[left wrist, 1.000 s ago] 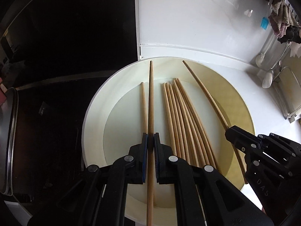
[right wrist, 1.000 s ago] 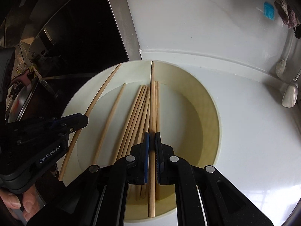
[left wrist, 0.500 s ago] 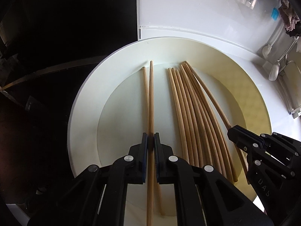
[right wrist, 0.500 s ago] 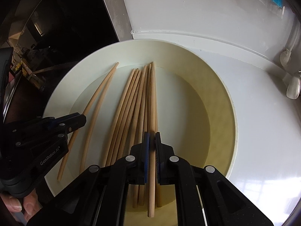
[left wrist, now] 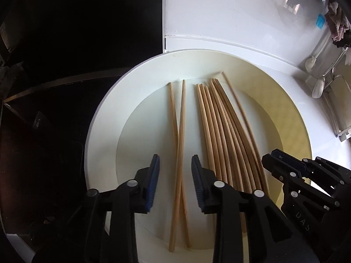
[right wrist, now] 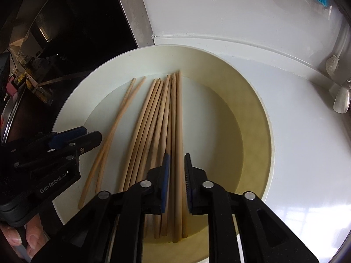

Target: Organize utensils

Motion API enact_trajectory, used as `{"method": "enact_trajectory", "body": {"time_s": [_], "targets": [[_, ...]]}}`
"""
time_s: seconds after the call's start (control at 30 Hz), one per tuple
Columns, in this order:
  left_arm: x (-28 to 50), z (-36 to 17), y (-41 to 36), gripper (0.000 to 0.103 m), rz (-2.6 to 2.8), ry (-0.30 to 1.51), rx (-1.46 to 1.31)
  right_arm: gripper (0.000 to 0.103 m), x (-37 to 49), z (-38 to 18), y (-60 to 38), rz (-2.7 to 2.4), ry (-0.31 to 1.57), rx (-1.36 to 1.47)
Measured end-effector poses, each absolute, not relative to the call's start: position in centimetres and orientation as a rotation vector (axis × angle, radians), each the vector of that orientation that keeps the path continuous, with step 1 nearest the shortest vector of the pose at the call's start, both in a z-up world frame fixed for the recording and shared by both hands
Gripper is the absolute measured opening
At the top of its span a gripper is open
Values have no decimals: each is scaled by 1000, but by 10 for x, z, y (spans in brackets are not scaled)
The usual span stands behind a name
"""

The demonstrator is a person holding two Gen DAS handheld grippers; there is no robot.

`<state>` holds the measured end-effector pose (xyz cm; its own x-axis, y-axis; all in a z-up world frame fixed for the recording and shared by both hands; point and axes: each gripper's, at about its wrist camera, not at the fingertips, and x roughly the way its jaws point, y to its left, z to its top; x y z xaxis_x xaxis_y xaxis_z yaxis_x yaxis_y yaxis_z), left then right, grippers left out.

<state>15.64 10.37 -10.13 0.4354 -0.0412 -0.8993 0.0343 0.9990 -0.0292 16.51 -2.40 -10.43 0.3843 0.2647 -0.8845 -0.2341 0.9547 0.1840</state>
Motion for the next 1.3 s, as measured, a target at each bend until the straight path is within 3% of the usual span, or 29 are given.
{"method": "enact_trajectory", "body": {"time_s": [0.2,0.3,0.4,0.47,1.03,1.3], "targets": [[149,-88,110,65,-14,1075,-18,23,159,-93,-35,304,1113,55],[145,-82,111,67,-4,1065,-26,30,153,-87,-39,301,1099,66],[138,-78,111,78,13,1056,-27,33,147,-84,-42,301,1097,74],[133,-75,111,84,25,1046,-26,42,143,-82,-44,296,1098,76],[95,-39,110,94,65,968,-33,50,103,-48,-63,246,1022,80],[73,-27,106,94,102,952,-27,54,95,-36,-64,249,1003,82]]}}
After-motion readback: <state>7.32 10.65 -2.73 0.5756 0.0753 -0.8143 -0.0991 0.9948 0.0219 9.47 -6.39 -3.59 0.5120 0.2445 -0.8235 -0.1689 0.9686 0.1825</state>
